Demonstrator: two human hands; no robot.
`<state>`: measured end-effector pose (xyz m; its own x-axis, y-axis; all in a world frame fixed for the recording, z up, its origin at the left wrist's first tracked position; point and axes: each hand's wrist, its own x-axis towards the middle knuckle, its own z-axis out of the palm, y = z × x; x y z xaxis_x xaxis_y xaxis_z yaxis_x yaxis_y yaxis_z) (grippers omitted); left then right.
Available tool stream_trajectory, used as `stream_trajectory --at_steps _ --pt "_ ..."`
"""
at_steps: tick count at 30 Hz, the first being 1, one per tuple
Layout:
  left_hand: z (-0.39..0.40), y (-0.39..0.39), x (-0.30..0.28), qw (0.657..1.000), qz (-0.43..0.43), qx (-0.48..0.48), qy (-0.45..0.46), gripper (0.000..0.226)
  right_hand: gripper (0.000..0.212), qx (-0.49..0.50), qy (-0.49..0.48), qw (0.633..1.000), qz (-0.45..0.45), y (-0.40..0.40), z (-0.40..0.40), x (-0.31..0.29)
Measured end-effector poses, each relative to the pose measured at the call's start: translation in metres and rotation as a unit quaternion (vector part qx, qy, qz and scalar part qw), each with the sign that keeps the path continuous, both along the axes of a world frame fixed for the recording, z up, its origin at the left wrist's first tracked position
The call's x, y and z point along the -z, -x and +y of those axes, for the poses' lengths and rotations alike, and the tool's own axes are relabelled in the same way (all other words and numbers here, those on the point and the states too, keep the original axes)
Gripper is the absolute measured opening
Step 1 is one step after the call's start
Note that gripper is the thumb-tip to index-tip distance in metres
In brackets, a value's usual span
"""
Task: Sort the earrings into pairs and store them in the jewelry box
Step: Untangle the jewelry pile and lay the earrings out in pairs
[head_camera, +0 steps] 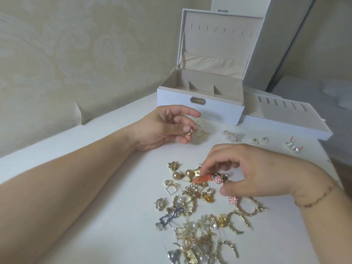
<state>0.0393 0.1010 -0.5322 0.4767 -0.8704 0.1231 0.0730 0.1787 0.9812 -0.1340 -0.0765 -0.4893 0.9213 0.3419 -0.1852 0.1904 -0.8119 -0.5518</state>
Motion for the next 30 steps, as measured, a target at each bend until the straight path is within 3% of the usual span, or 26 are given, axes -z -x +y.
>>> stream_trajectory --at_steps 7,16,24,30 --pt "0.001 0.000 -0.001 1.000 -0.007 0.005 -0.012 0.042 0.037 0.026 -0.045 0.998 -0.025 -0.001 -0.011 -0.001" --pt "0.000 0.004 -0.002 0.998 -0.049 0.004 -0.031 0.034 0.077 -0.094 0.060 0.992 -0.065 0.004 0.033 0.002" --pt "0.001 0.004 -0.001 0.998 -0.056 0.014 -0.031 0.016 0.055 -0.088 0.007 0.995 -0.043 0.005 0.023 0.003" --pt "0.001 0.004 -0.002 0.997 -0.065 0.021 -0.036 0.019 0.040 -0.082 -0.051 0.994 -0.043 0.006 0.016 -0.004"
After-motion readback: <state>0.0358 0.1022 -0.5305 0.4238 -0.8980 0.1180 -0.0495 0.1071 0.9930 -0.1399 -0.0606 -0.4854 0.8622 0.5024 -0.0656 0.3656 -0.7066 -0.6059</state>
